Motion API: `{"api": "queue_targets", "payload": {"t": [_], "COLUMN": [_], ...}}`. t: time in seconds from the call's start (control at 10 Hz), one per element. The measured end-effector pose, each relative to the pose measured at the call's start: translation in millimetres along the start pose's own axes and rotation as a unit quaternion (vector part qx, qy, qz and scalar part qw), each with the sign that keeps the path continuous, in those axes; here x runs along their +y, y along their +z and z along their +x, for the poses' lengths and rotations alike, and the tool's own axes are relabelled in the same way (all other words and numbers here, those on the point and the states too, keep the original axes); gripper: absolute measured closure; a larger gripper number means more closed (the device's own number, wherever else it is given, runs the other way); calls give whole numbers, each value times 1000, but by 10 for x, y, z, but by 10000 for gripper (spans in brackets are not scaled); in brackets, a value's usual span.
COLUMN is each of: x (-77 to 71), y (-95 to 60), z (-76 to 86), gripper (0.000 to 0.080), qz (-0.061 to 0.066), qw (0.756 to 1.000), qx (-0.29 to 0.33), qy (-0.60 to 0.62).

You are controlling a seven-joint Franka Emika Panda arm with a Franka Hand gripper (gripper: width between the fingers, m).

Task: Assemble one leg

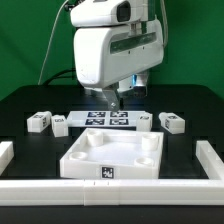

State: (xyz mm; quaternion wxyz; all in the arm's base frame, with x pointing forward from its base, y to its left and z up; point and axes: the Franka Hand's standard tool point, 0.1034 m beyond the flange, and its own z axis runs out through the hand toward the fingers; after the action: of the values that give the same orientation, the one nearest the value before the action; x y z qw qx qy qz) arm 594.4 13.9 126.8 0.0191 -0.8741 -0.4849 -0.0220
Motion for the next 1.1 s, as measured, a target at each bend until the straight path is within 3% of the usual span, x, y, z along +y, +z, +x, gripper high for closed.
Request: {"api": "queue_targets", "payload": {"t": [0.6,0.8,0.9,1.1], "x": [-37,-245,-366,-549], "y": [30,188,272,396], "z": [-18,-118,-171,-277], "gripper": [150,150,150,150], "qz": [1,17,12,25], "qw": [1000,1000,1000,1000], "qx": [-2,-11,-8,-17], "qy": [-7,-18,-19,-3]}}
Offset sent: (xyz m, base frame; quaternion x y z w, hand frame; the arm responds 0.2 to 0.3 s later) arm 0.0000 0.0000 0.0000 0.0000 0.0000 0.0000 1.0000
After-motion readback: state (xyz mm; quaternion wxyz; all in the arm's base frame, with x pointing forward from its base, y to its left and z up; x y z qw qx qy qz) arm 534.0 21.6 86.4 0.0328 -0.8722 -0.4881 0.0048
